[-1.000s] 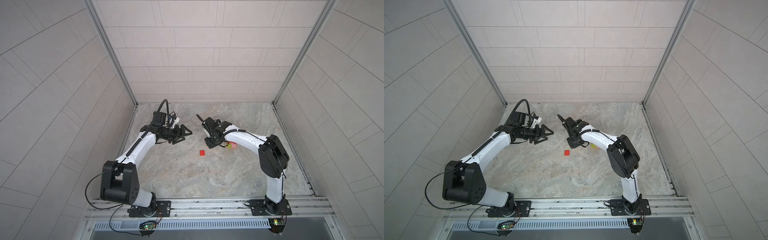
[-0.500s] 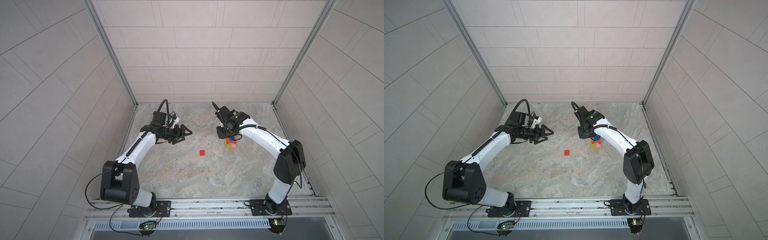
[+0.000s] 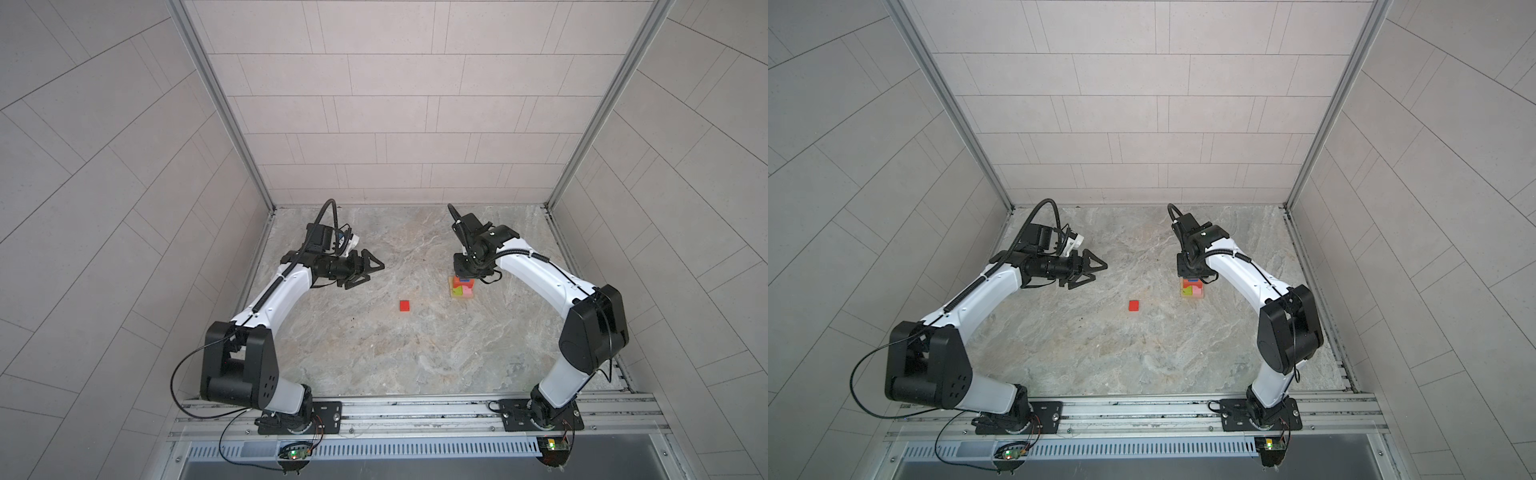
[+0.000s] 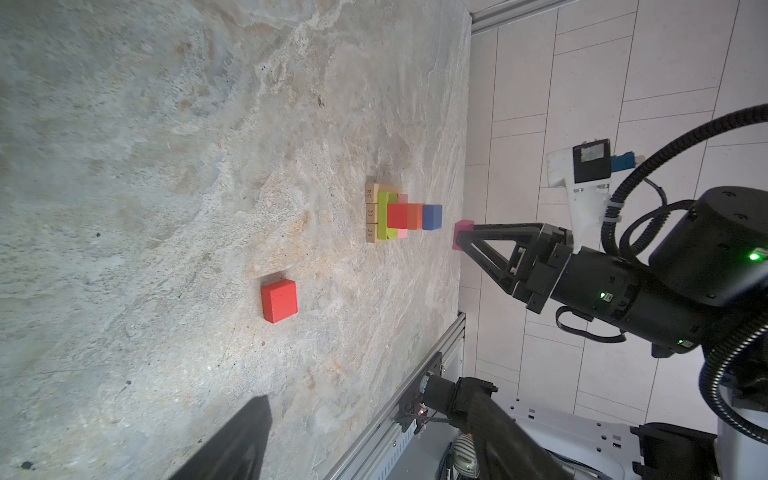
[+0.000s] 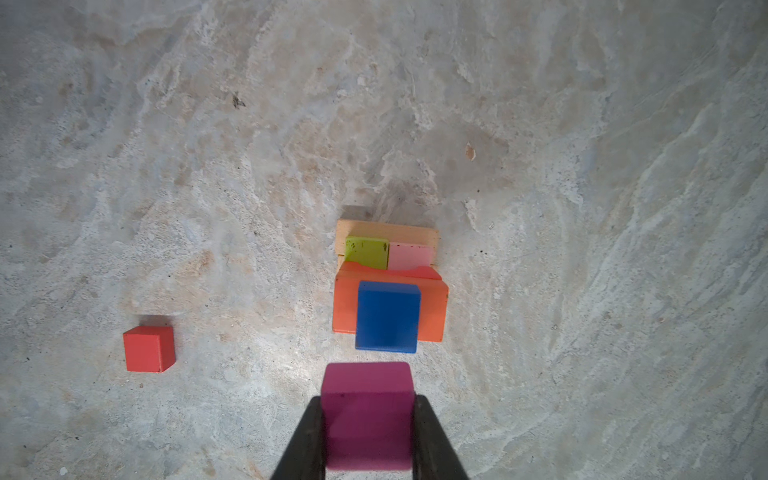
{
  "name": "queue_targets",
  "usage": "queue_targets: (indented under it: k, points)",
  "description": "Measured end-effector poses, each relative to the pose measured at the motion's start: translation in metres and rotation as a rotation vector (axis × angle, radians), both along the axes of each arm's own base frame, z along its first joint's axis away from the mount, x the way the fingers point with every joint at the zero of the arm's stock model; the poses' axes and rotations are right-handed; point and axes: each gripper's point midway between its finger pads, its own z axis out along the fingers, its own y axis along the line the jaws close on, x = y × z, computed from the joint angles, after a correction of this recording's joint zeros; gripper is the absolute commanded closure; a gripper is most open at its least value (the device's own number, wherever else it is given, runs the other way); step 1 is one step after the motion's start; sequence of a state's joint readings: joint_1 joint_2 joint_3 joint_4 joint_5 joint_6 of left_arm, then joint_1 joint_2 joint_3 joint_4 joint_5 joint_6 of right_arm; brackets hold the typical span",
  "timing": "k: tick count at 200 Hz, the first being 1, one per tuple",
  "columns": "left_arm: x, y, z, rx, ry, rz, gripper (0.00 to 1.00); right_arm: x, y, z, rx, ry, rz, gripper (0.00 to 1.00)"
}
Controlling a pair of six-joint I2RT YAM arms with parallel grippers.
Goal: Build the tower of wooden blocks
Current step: 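Lower the magenta cube onto the blue cube and open the right gripper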
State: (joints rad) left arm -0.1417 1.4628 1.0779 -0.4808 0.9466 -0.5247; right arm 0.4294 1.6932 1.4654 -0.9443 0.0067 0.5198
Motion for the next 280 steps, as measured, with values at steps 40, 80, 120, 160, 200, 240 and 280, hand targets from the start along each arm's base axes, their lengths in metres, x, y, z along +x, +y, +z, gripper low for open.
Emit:
queue_targets:
  k: [40, 80, 120, 160, 200, 240, 280]
  points:
    - [0.000, 0.000, 0.000, 0.000, -0.002, 0.000, 0.18, 0.003, -0.001, 0.001, 0.008, -0.010, -0.008, 0.77]
    - [0.000, 0.000, 0.000, -0.001, -0.002, 0.000, 0.18, 0.007, -0.003, -0.002, 0.008, -0.011, -0.016, 0.77]
    - [0.001, 0.000, 0.000, -0.001, -0.005, 0.000, 0.18, 0.011, -0.003, -0.009, 0.008, -0.003, -0.021, 0.77]
    - [0.001, 0.000, 0.001, -0.001, -0.005, 0.000, 0.18, 0.015, -0.003, -0.015, 0.005, 0.003, -0.025, 0.77]
    - [0.001, 0.000, 0.001, -0.001, -0.005, 0.000, 0.18, 0.017, -0.003, -0.021, 0.002, 0.010, -0.027, 0.77]
    - [0.001, 0.000, 0.001, -0.001, -0.005, 0.000, 0.18, 0.019, -0.004, -0.020, 0.005, 0.004, -0.032, 0.77]
    - [0.001, 0.000, 0.001, -0.001, -0.005, 0.000, 0.18, 0.020, -0.004, -0.020, 0.007, 0.001, -0.036, 0.77]
